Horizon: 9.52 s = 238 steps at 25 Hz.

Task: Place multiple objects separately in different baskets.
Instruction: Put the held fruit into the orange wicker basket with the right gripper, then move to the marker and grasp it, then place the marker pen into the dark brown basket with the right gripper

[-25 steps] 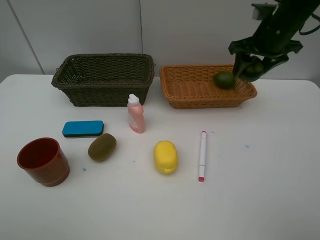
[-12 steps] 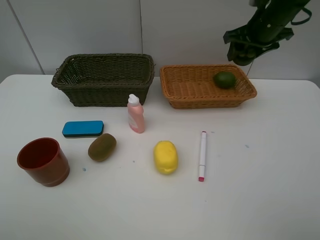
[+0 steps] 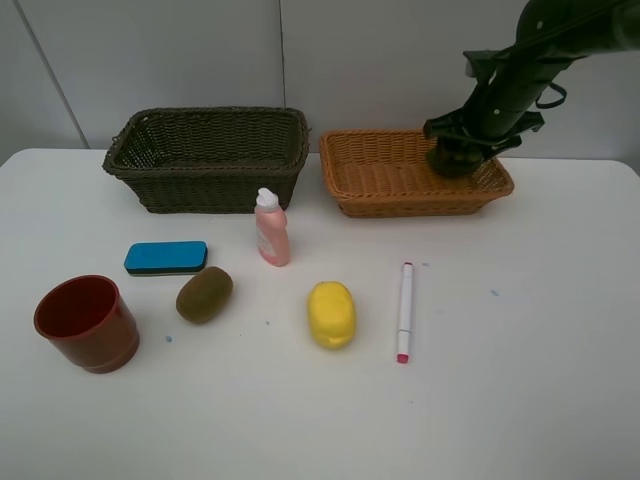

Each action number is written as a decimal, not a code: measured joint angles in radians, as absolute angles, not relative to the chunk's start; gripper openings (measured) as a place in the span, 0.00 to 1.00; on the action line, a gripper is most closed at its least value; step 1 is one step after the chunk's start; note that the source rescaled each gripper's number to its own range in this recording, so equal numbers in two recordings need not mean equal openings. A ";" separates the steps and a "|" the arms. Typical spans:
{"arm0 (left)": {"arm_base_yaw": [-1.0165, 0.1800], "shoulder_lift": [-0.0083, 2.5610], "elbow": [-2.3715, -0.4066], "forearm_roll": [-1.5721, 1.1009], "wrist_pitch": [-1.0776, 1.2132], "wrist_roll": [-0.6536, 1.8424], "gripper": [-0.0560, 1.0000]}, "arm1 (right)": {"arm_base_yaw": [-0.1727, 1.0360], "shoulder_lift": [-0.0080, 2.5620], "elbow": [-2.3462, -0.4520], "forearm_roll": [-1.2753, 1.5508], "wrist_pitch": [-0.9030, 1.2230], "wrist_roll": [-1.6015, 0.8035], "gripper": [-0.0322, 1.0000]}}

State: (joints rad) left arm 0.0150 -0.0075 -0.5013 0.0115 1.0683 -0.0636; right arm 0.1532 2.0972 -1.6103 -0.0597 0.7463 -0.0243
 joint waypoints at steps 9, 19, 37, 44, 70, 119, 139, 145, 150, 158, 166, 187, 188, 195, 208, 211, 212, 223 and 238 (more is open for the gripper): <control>0.015 -0.007 -0.501 0.012 1.068 -0.064 1.00 | 0.153 2.147 -1.610 -0.060 0.729 -0.024 0.64; 0.015 -0.007 -0.501 0.012 1.068 -0.064 1.00 | 0.153 2.149 -1.610 -0.060 0.727 -0.024 0.64; 0.015 -0.007 -0.501 0.012 1.068 -0.064 1.00 | 0.153 2.149 -1.610 -0.060 0.727 -0.024 0.64; 0.015 -0.007 -0.501 0.012 1.068 -0.064 1.00 | 0.153 2.149 -1.610 -0.060 0.734 -0.024 0.64; 0.015 -0.007 -0.501 0.012 1.068 -0.064 1.00 | 0.153 2.149 -1.610 -0.060 0.782 -0.024 1.00; 0.015 -0.007 -0.501 0.012 1.068 -0.064 1.00 | 0.442 1.851 -1.224 -0.007 0.929 0.435 1.00; 0.015 -0.007 -0.501 0.012 1.068 -0.064 1.00 | 0.502 1.941 -1.114 0.022 0.795 0.445 0.98; 0.015 -0.007 -0.501 0.012 1.068 -0.064 1.00 | 0.502 1.950 -1.114 0.024 0.776 0.446 0.98; 0.015 -0.007 -0.501 0.012 1.068 -0.064 1.00 | 0.502 1.950 -1.114 0.026 0.767 0.458 0.98; 0.015 -0.007 -0.501 0.012 1.068 -0.064 1.00 | 0.502 1.994 -1.114 0.022 0.736 0.473 0.98; 0.015 -0.007 -0.501 0.012 1.068 -0.064 1.00 | 0.502 2.002 -1.114 0.022 0.697 0.492 0.98; 0.015 -0.007 -0.501 0.012 1.068 -0.064 1.00 | 0.502 2.009 -1.114 0.019 0.700 0.498 0.70; 0.015 -0.007 -0.501 0.012 1.068 -0.064 1.00 | 0.502 2.009 -1.114 0.019 0.702 0.498 0.56; 0.015 -0.007 -0.501 0.012 1.068 -0.064 1.00 | 0.502 2.009 -1.114 0.018 0.733 0.499 0.03; 0.015 -0.007 -0.501 0.012 1.068 -0.064 1.00 | 0.502 2.009 -1.114 0.018 0.735 0.499 0.03; 0.015 -0.007 -0.501 0.012 1.068 -0.064 1.00 | 0.502 2.009 -1.114 0.018 0.736 0.499 0.03; 0.015 -0.007 -0.501 0.012 1.068 -0.064 1.00 | 0.502 2.009 -1.114 0.018 0.737 0.499 0.03; 0.015 -0.007 -0.501 0.012 1.068 -0.064 1.00 | 0.502 1.937 -1.114 -0.009 0.817 0.499 0.03; 0.015 -0.007 -0.501 0.012 1.068 -0.064 1.00 | 0.502 1.745 -1.418 -0.110 1.180 0.362 0.03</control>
